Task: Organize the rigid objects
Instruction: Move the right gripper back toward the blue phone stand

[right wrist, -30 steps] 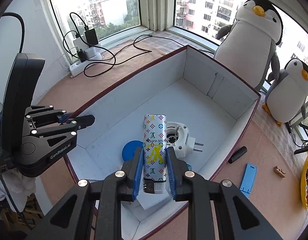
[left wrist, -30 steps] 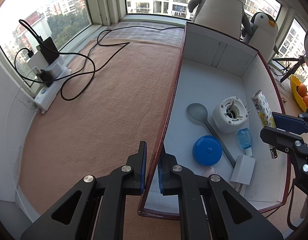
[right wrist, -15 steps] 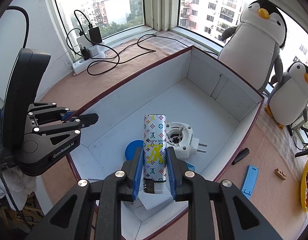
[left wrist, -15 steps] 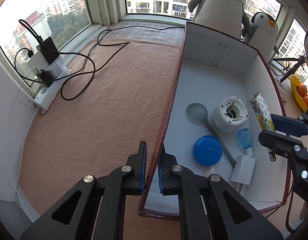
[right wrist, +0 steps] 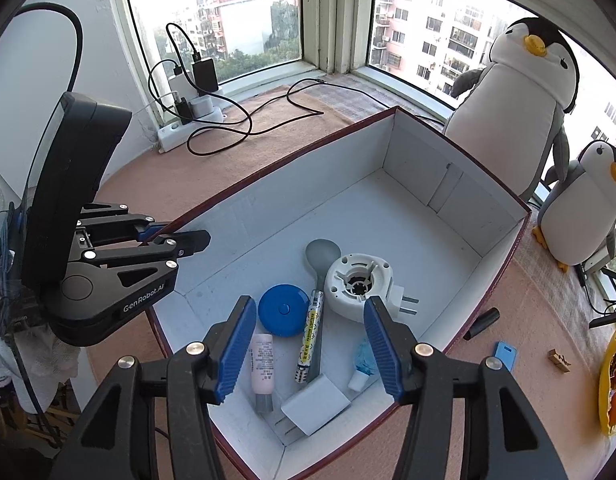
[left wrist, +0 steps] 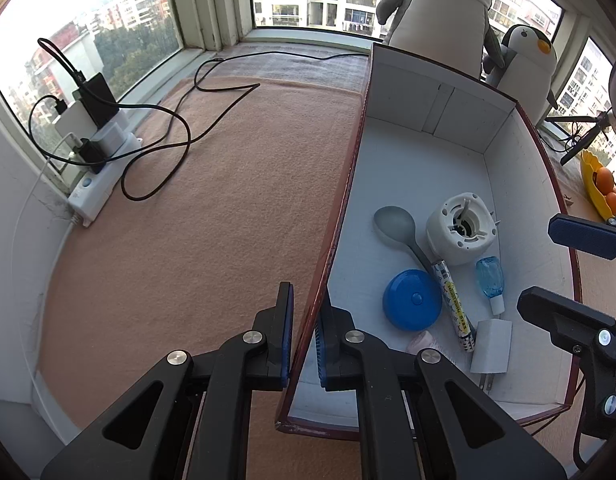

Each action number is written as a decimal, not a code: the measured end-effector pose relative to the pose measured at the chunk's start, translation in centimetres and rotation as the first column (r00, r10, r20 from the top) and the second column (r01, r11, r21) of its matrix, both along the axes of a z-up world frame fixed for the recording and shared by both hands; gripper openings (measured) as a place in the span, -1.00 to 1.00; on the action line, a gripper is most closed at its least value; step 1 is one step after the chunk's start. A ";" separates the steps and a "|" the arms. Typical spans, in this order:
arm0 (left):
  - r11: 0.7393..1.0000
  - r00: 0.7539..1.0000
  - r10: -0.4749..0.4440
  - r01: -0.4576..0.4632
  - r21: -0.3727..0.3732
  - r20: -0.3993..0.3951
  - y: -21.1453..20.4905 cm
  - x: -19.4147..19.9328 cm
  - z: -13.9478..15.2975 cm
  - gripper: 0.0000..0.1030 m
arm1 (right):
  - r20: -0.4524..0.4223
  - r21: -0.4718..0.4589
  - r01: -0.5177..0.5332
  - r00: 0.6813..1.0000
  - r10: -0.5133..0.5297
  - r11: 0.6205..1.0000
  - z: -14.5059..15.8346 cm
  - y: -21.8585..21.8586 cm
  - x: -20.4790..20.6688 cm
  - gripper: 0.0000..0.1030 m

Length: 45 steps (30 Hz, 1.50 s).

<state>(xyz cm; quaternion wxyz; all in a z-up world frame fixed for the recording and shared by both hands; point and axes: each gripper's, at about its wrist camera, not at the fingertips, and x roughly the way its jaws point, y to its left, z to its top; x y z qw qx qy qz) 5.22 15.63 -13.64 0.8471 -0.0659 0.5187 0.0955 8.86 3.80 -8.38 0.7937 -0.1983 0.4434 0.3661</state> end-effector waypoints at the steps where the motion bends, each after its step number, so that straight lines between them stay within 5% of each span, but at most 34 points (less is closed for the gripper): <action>1: 1.000 1.000 0.000 0.000 0.001 0.000 0.0 0.0 0.0 -0.83 | -0.002 0.001 0.002 1.000 -0.002 1.000 0.0 0.0 0.0 0.01; 12: 1.000 1.000 0.000 0.000 -0.001 -0.001 0.0 0.0 0.0 -0.83 | -0.013 0.034 0.035 0.999 -0.035 0.999 0.4 -1.5 0.3 0.01; 20: 1.000 1.000 0.000 0.000 -0.002 0.000 0.0 0.0 0.0 -0.83 | 0.018 0.104 0.138 0.990 -0.141 0.985 1.7 -6.3 1.6 0.04; 25: 1.000 1.000 0.000 0.000 0.000 -0.002 -0.1 0.0 0.0 -0.83 | -0.009 0.136 0.235 0.972 -0.236 0.962 2.0 -10.8 3.8 0.40; 29: 1.000 1.000 0.001 -0.001 -0.002 -0.001 0.0 0.0 0.0 -0.83 | -0.002 0.071 0.326 0.945 -0.327 0.943 0.9 -14.0 6.1 0.41; 35: 1.000 1.000 0.001 -0.001 -0.003 -0.001 -0.1 0.0 -0.1 -0.83 | -0.140 -0.041 0.413 0.899 -0.414 0.910 -3.8 -17.1 10.4 0.41; 45: 1.000 1.000 0.001 -0.001 -0.002 -0.002 -0.1 0.0 -0.1 -0.83 | -0.213 -0.171 0.438 0.858 -0.467 0.883 -9.1 -17.2 13.8 0.41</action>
